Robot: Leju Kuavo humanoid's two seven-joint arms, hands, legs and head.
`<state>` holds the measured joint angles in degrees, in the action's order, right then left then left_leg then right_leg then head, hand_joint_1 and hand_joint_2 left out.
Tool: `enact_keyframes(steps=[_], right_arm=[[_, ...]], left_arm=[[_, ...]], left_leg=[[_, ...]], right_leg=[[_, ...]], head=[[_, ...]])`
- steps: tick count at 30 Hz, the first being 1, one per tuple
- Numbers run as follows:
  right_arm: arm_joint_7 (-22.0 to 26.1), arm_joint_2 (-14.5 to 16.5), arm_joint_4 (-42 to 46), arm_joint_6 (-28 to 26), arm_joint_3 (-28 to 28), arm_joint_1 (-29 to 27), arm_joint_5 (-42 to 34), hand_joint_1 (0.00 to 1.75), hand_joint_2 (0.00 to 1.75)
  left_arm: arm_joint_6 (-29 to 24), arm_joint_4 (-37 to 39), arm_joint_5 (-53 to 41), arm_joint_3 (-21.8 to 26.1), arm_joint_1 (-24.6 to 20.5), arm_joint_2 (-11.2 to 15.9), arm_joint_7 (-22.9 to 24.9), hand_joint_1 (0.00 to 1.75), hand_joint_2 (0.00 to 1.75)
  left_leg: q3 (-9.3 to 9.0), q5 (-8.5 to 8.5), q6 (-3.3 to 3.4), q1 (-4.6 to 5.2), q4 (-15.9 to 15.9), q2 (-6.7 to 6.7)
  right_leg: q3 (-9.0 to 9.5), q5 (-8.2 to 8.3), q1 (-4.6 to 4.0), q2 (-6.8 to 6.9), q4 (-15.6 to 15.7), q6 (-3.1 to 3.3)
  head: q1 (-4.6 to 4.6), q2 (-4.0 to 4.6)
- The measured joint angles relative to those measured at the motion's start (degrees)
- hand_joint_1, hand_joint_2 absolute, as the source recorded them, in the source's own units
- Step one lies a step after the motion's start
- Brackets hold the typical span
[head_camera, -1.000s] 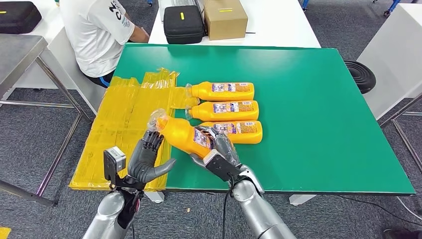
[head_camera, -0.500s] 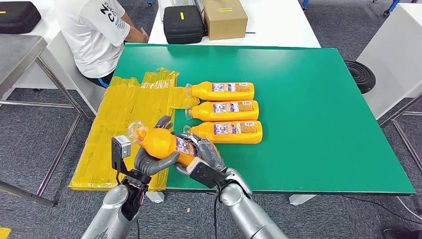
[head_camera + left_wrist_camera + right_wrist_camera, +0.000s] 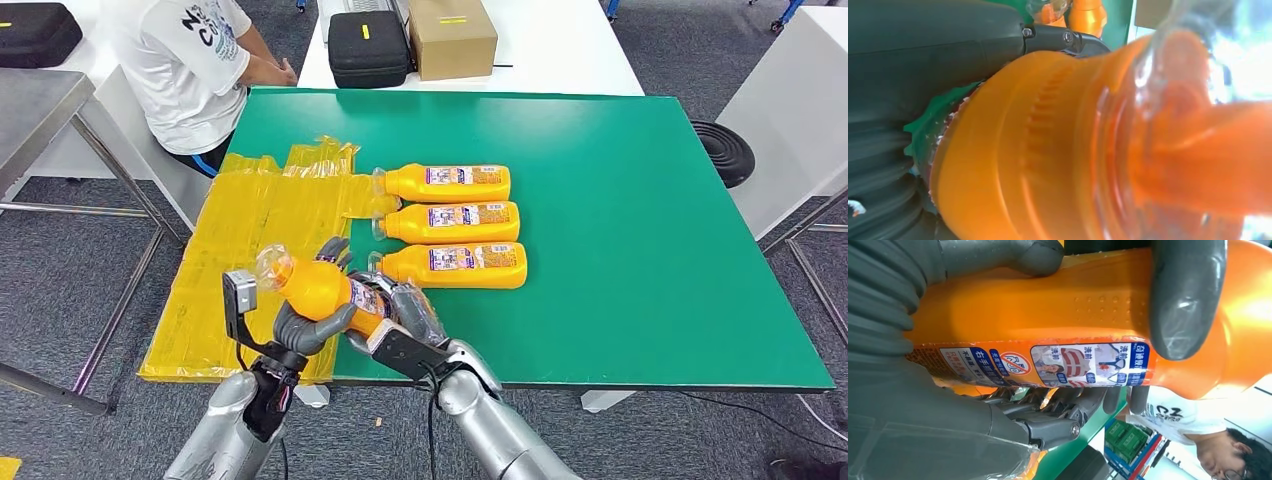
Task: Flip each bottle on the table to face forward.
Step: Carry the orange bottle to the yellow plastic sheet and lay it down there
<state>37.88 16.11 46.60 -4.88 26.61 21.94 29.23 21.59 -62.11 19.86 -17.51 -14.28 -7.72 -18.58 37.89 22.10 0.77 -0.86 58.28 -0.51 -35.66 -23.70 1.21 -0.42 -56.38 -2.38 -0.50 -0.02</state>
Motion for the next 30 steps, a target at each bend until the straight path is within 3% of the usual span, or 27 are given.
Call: enact_keyframes(steps=[13, 14, 15, 17, 18, 19, 26, 30], right_arm=[[-0.03, 0.31, -2.84, 0.25, 1.04, 1.19, 0.71, 1.75, 1.75], [-0.03, 0.38, -3.08, 0.27, 1.07, 1.23, 0.80, 1.75, 1.75], [-0.02, 0.45, -3.31, 0.31, 1.08, 1.29, 0.87, 1.75, 1.75], [-0.02, 0.62, -3.76, 0.37, 1.10, 1.52, 1.05, 1.75, 1.75], [-0.02, 0.71, -4.01, 0.39, 1.11, 1.70, 1.14, 1.75, 1.75], [-0.03, 0.78, -4.25, 0.45, 1.13, 1.90, 1.23, 1.75, 1.75], [-0.07, 1.29, -5.12, 0.99, 1.38, 2.81, 1.43, 1.75, 1.75], [-0.05, 1.47, -5.32, 1.04, 1.48, 2.85, 1.44, 1.75, 1.75]], left_arm=[[-2.30, -0.13, 2.32, 0.16, 1.16, 0.00, -1.55, 0.02, 1.75], [-2.51, -0.26, 2.32, 0.16, 1.36, 0.00, -1.80, 0.15, 1.75], [-2.74, -0.41, 2.32, 0.19, 1.53, 0.00, -2.05, 0.41, 1.75], [-3.16, -0.68, 2.22, 0.29, 1.77, 0.00, -2.58, 1.08, 1.75], [-3.56, -0.85, 2.05, 0.37, 1.88, 0.00, -2.95, 1.34, 1.75], [-4.08, -1.06, 1.85, 0.44, 1.99, -0.01, -3.38, 1.46, 1.75], [-7.82, -3.07, 0.19, 0.96, 2.90, -0.27, -5.53, 1.54, 1.75], [-8.19, -3.52, -0.03, 1.11, 3.15, -0.31, -5.69, 1.73, 1.75]], left_leg=[[0.01, 0.00, 0.00, 0.00, 0.00, 0.00], [0.01, 0.00, 0.00, 0.00, 0.00, 0.00], [0.02, 0.00, 0.00, 0.00, 0.00, 0.00], [0.02, 0.00, 0.00, 0.00, 0.00, 0.00], [0.02, 0.00, 0.00, 0.00, 0.00, 0.00], [0.02, 0.00, 0.00, 0.00, 0.00, 0.00], [0.02, 0.00, 0.00, 0.00, 0.00, 0.00], [0.02, 0.00, 0.00, 0.00, 0.00, 0.00]], right_leg=[[-0.01, 0.00, 0.00, 0.00, 0.00, 0.00], [-0.01, 0.00, 0.00, 0.00, 0.00, 0.00], [-0.01, 0.00, 0.00, 0.00, 0.00, 0.00], [-0.02, 0.00, 0.00, 0.00, 0.00, 0.00], [-0.02, 0.00, 0.00, 0.00, 0.00, 0.00], [-0.02, 0.00, 0.00, 0.00, 0.00, 0.00], [-0.03, 0.00, 0.00, 0.00, 0.00, 0.00], [-0.03, 0.00, 0.00, 0.00, 0.00, 0.00]], head=[[0.00, 0.00], [0.00, 0.00], [0.00, 0.00], [0.00, 0.00], [0.00, 0.00], [0.00, 0.00], [0.00, 0.00], [0.00, 0.00]])
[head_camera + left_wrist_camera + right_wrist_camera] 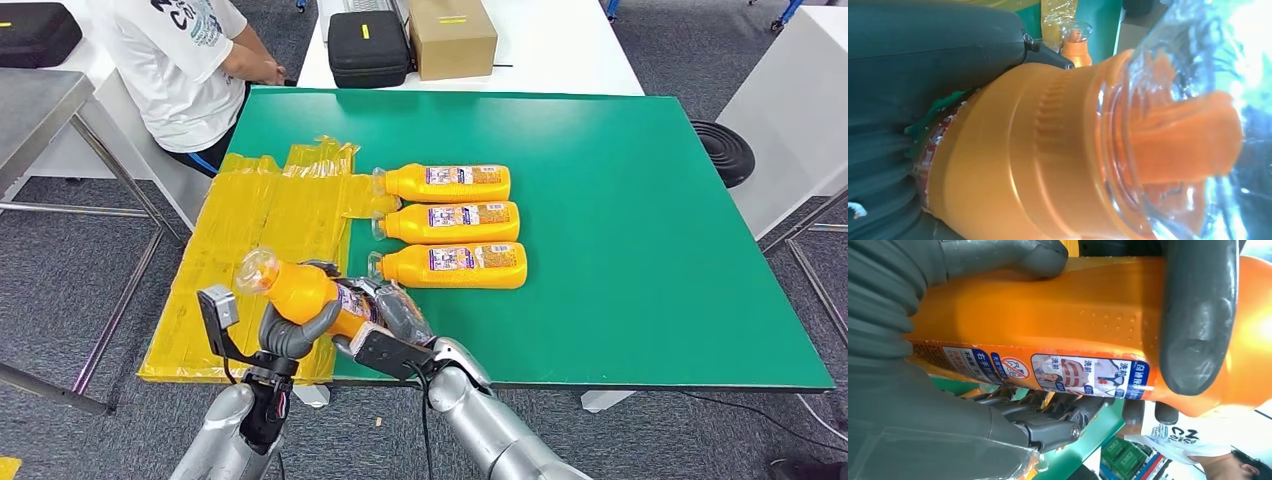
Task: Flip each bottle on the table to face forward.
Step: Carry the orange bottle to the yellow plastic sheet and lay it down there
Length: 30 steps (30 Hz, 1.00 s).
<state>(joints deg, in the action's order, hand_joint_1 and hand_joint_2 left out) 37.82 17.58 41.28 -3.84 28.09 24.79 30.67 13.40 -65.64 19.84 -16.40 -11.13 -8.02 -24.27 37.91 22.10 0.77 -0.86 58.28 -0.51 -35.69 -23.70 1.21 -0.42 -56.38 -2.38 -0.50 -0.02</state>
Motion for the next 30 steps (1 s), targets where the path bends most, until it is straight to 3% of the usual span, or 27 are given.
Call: enact_keyframes(steps=[4, 5, 8, 9, 13, 30], right_arm=[[0.04, 0.22, -0.19, 0.02, 0.09, 0.07, 0.02, 1.72, 1.75], [0.05, 0.26, -0.21, 0.02, 0.11, 0.14, 0.03, 1.59, 1.75], [0.09, 0.32, -0.24, 0.02, 0.15, 0.33, 0.07, 0.34, 1.75], [0.11, 0.32, -0.26, 0.02, 0.21, 0.31, 0.11, 0.03, 1.75], [-0.20, 0.30, -0.44, -0.39, 0.63, 0.01, 0.55, 0.00, 0.00], [-2.37, -1.82, 6.82, -2.74, 0.15, -3.24, -0.91, 0.00, 0.00]], left_arm=[[-1.12, -0.52, -0.94, 0.05, 0.17, -0.03, -0.97, 1.75, 1.75], [-1.38, -0.74, -1.16, 0.05, 0.24, -0.05, -1.23, 1.75, 1.75], [-1.91, -1.25, -1.46, 0.07, 0.36, -0.14, -1.57, 1.75, 1.75], [-2.04, -1.34, -1.57, 0.09, 0.32, -0.16, -1.62, 1.75, 1.75], [-2.86, -1.45, -2.66, 0.34, -0.10, -0.17, -2.29, 1.75, 1.75], [-18.91, -4.28, -16.37, 1.62, -0.45, 0.39, -5.49, 1.75, 1.75]], left_leg=[[0.00, 0.00, 0.00, 0.00, 0.00, 0.00], [0.00, 0.00, 0.00, 0.00, 0.00, 0.00], [0.00, 0.00, 0.00, 0.00, 0.00, 0.00], [0.00, 0.00, 0.00, 0.00, 0.00, 0.00], [0.00, 0.00, 0.00, 0.00, 0.00, 0.00], [0.02, 0.00, 0.00, 0.00, 0.00, 0.00]], right_leg=[[-0.01, 0.00, 0.00, 0.00, 0.00, 0.00], [-0.01, 0.00, 0.00, 0.00, 0.00, 0.00], [-0.01, 0.00, 0.00, 0.00, 0.00, 0.00], [-0.01, 0.00, 0.00, 0.00, 0.00, 0.00], [-0.02, 0.00, 0.00, 0.00, 0.00, 0.00], [-0.02, 0.00, 0.00, 0.00, 0.00, 0.00]], head=[[0.00, 0.00], [-0.01, 0.00], [-0.01, 0.00], [0.00, 0.00], [0.00, 0.00], [0.00, 0.00]])
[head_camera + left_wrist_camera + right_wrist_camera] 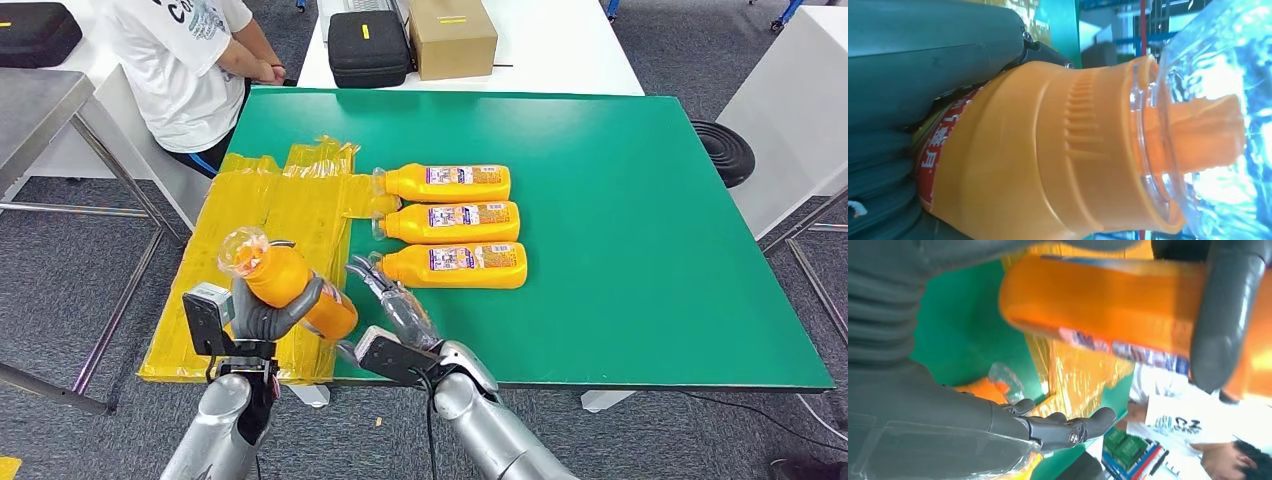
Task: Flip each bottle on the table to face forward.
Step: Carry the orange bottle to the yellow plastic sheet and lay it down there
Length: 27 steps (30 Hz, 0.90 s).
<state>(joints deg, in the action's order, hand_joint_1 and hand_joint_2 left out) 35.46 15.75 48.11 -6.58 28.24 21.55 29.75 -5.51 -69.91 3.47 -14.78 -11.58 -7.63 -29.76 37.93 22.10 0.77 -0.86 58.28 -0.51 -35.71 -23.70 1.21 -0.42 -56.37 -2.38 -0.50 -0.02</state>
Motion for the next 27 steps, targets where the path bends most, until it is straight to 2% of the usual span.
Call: enact_keyframes(steps=[6, 10, 17, 21, 25, 27], right_arm=[[-0.09, -0.79, 3.89, -1.13, -0.76, -1.64, -0.33, 0.00, 0.00], [-0.70, -1.75, 9.64, -2.06, -2.00, -4.45, -0.61, 0.00, 0.00], [-1.62, -3.27, 17.90, -1.96, -4.37, -8.21, -0.38, 0.00, 0.00], [-1.60, -3.82, 22.48, -2.85, -6.58, -10.57, -0.72, 0.00, 1.75], [-1.63, -4.76, 26.56, -2.98, -10.17, -13.38, -1.02, 0.00, 1.75], [-1.51, -5.18, 27.26, -2.92, -11.67, -14.12, -0.80, 0.00, 1.75]], left_arm=[[-4.04, -0.30, -3.96, 0.97, -0.01, 0.27, -0.42, 1.75, 1.75], [-7.11, -2.09, -11.29, 2.70, -0.27, 1.66, 0.29, 1.75, 1.75], [-6.78, -5.15, -18.65, 5.82, -0.84, 3.76, 2.57, 1.75, 1.75], [-6.76, -5.62, -32.10, 5.81, -1.93, 6.65, 7.51, 1.75, 1.75], [-2.58, -4.65, -47.66, 4.83, -4.20, 12.23, 12.77, 1.74, 1.75], [1.62, -2.97, -52.43, 3.37, -5.82, 15.56, 13.74, 1.63, 1.75]], left_leg=[[0.00, 0.00, 0.00, 0.00, 0.00, 0.00], [0.00, 0.00, 0.00, 0.00, 0.00, 0.00], [0.00, 0.00, 0.00, 0.00, 0.00, 0.00], [0.00, -0.01, 0.00, 0.00, 0.00, -0.01], [-0.01, 0.00, 0.00, -0.01, 0.00, 0.02], [-0.01, -0.02, -0.02, -0.03, 0.00, 0.04]], right_leg=[[0.00, 0.00, 0.00, 0.00, 0.00, 0.00], [-0.01, 0.00, 0.00, 0.00, 0.00, 0.00], [-0.02, 0.00, 0.00, 0.00, 0.00, 0.00], [-0.02, 0.00, 0.00, 0.01, 0.00, 0.00], [-0.05, 0.00, -0.01, -0.03, -0.01, 0.01], [-0.10, 0.01, -0.02, -0.04, -0.03, 0.01]], head=[[0.01, 0.00], [0.00, 0.00], [0.01, 0.00], [0.02, 0.00], [0.01, 0.00], [0.01, 0.00]])
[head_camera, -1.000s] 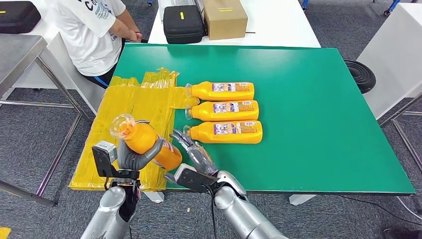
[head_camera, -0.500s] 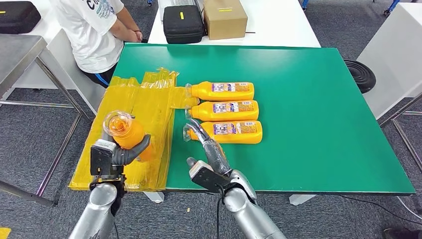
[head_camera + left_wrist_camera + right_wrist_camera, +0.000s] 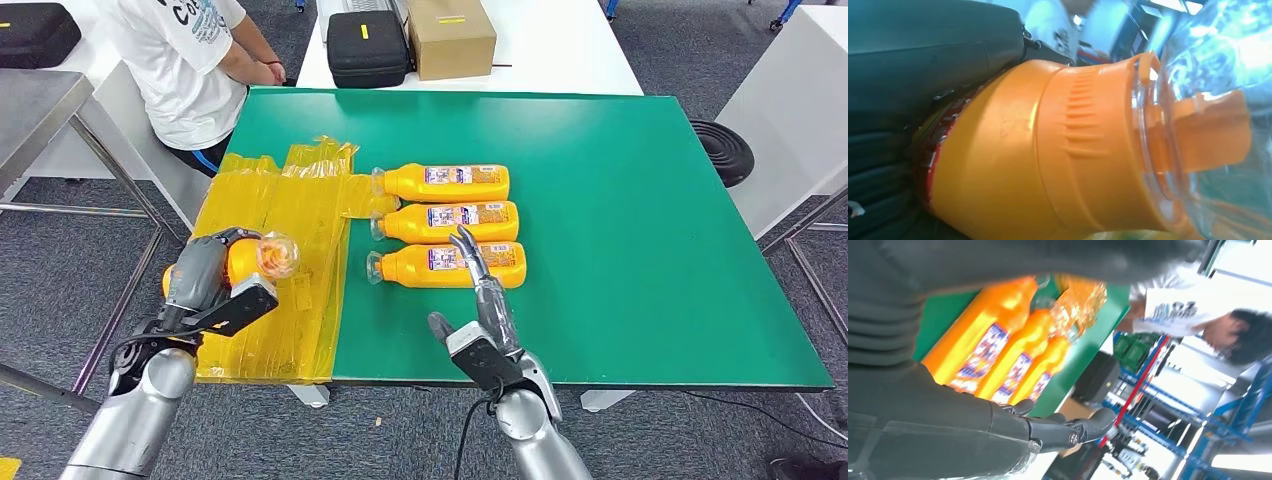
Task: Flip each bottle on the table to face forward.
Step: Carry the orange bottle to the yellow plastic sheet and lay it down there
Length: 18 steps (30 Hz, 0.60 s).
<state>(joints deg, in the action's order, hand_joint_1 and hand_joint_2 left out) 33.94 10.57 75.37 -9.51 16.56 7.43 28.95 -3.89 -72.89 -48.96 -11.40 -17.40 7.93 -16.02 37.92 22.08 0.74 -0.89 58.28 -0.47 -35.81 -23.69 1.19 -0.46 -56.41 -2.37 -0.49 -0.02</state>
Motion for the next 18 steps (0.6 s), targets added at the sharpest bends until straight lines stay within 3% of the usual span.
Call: enact_keyframes(steps=[3, 7, 10, 14, 18], right_arm=[[0.60, -0.48, 0.17, 0.03, -1.56, -0.23, 0.36, 0.00, 1.75], [1.26, -1.00, 0.17, 0.01, -2.81, -0.35, 0.22, 0.00, 1.75], [1.61, -1.31, 0.17, -0.02, -3.44, -0.54, -0.11, 0.00, 1.75], [1.84, -1.43, 0.17, -0.07, -3.90, -0.96, -0.27, 0.00, 1.75], [1.88, -1.45, 0.22, -0.07, -4.45, -1.41, -0.27, 0.00, 1.75]], left_arm=[[9.08, 4.33, -3.41, -3.75, -3.98, 5.08, -0.61, 1.47, 1.75], [20.30, 9.90, -4.68, -10.76, -10.58, 12.35, -3.89, 1.60, 1.75], [24.65, 12.80, -4.24, -16.38, -15.54, 16.35, -5.34, 1.68, 1.75], [28.50, 15.54, -2.82, -23.54, -20.69, 18.77, -5.93, 1.61, 1.75], [29.89, 17.66, -0.25, -28.57, -23.97, 19.16, -6.07, 1.63, 1.75]], left_leg=[[0.02, -0.06, -0.08, -0.04, 0.00, 0.02], [0.02, -0.09, -0.13, -0.09, 0.00, 0.14], [0.02, -0.10, -0.14, -0.10, 0.00, 0.16], [0.06, -0.10, -0.14, -0.09, 0.00, 0.11], [0.07, -0.10, -0.14, -0.07, 0.01, 0.12]], right_leg=[[-0.04, 0.02, -0.02, -0.02, -0.03, 0.02], [-0.08, 0.05, -0.05, -0.13, -0.04, 0.05], [-0.07, 0.05, -0.06, -0.13, -0.04, 0.05], [-0.04, 0.05, -0.04, -0.12, -0.04, 0.04], [-0.07, 0.05, -0.03, -0.12, -0.03, 0.04]], head=[[0.02, 0.00], [0.01, 0.00], [0.01, 0.00], [0.01, 0.00], [0.01, 0.00]])
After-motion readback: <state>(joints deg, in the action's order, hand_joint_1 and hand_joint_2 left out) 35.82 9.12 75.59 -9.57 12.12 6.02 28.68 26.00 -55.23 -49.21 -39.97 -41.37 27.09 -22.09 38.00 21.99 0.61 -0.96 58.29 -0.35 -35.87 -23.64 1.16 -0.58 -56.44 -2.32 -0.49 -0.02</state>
